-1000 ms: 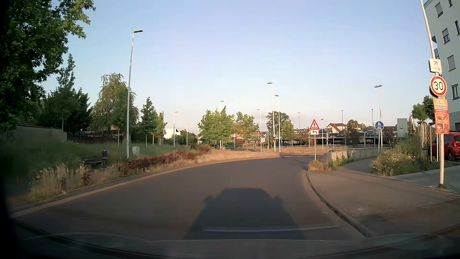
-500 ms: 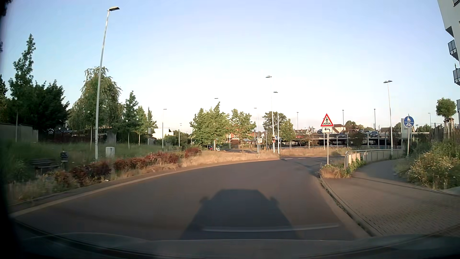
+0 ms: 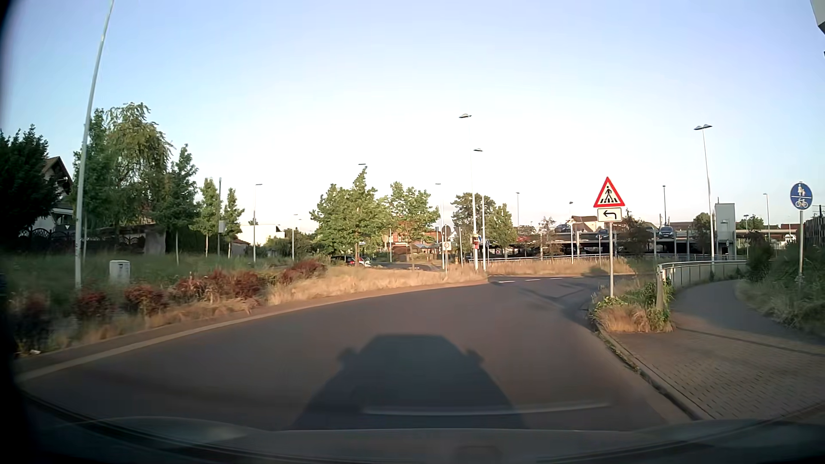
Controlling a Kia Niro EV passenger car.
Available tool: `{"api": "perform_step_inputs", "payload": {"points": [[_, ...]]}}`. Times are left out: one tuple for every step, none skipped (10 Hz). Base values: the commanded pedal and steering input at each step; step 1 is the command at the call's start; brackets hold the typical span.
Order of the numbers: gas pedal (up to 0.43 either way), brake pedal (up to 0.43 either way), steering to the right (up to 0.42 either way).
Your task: Follow the waypoints while adhering to traffic rules and regulations
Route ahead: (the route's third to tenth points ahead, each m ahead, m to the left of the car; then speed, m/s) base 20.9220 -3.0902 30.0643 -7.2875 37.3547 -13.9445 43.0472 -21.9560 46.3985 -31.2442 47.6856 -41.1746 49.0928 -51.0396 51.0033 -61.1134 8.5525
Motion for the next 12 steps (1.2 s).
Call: {"api": "perform_step_inputs", "payload": {"points": [[0.02,0.03,0.054],[0.02,0.03,0.058],[0.02,0.03,0.064],[0.02,0.03,0.069],[0.02,0.03,0.074],[0.02,0.03,0.08],[0.02,0.03,0.086],[0.02,0.03,0.088],[0.02,0.03,0.089],[0.02,0.03,0.09],[0.02,0.03,0.091],[0.02,0.03,0.092]]}}
